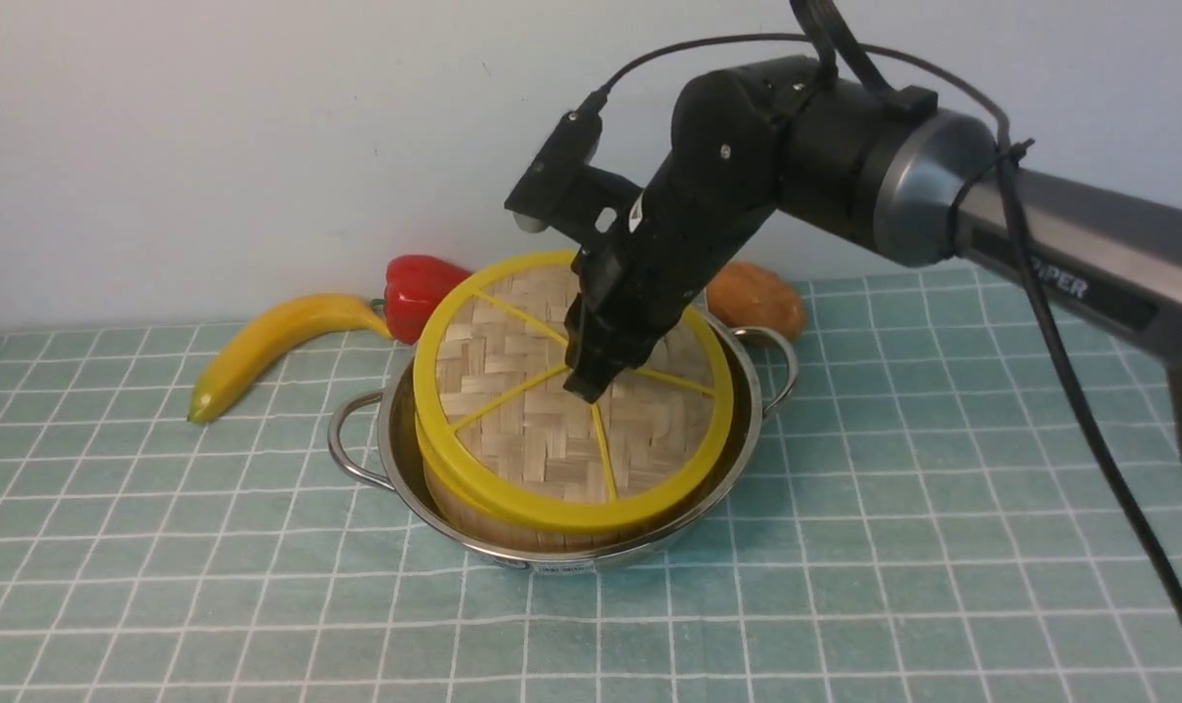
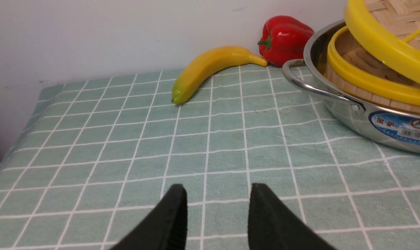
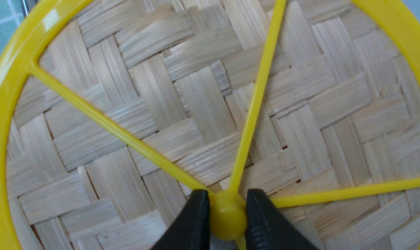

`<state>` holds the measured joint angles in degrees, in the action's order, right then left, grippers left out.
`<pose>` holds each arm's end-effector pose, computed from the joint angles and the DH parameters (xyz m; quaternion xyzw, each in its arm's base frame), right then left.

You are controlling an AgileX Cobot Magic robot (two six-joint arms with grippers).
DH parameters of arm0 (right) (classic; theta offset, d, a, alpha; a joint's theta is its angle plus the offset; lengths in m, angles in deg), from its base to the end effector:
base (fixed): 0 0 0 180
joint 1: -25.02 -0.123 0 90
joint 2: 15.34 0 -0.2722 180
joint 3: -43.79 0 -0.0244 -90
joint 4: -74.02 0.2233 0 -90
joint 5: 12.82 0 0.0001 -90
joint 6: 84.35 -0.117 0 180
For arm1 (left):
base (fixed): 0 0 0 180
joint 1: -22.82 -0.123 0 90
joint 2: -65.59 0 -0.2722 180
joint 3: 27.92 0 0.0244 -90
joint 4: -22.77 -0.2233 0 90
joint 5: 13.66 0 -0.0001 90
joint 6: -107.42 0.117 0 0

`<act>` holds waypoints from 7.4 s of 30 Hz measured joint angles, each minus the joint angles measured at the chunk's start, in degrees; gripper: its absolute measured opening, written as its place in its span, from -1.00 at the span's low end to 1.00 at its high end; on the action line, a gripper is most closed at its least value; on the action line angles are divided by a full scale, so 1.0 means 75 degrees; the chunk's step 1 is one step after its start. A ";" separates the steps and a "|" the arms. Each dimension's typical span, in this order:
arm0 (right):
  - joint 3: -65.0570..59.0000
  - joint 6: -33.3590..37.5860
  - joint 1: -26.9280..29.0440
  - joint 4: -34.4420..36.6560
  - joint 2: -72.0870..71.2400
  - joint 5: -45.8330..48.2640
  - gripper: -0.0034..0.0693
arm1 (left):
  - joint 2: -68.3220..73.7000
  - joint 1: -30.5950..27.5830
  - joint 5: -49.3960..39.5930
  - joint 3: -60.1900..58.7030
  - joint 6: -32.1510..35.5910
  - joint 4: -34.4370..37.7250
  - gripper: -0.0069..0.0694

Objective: Place the steamer in the pot on the blue tablecloth, and put the lid on the steamer.
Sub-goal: 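Place the bamboo steamer lid onto the steamer basket in the pot with the right gripper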

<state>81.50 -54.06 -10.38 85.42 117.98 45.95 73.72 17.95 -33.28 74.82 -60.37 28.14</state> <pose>0.3652 0.2838 0.2199 -0.4999 0.8322 0.1040 0.2162 0.0642 0.0018 0.1735 0.0253 0.7925 0.0514 0.6071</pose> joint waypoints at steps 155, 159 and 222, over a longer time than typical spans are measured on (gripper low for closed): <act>0.1609 -0.0796 0.0000 -0.0164 0.0769 0.0973 -0.51 | 0.0000 0.0000 0.0000 0.0000 0.0000 0.0000 -0.18; 0.1609 -0.0757 0.0000 -0.0140 0.0866 0.0917 -0.51 | 0.0000 0.0000 0.0000 0.0000 0.0000 0.0000 -0.18; 0.1609 0.0053 0.0000 -0.0036 0.0913 -0.0081 0.05 | 0.0000 0.0000 0.0000 0.0000 0.0000 0.0000 -0.18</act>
<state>93.57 -53.66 -10.38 85.15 124.83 45.34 73.72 17.95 -33.28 74.82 -60.37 28.14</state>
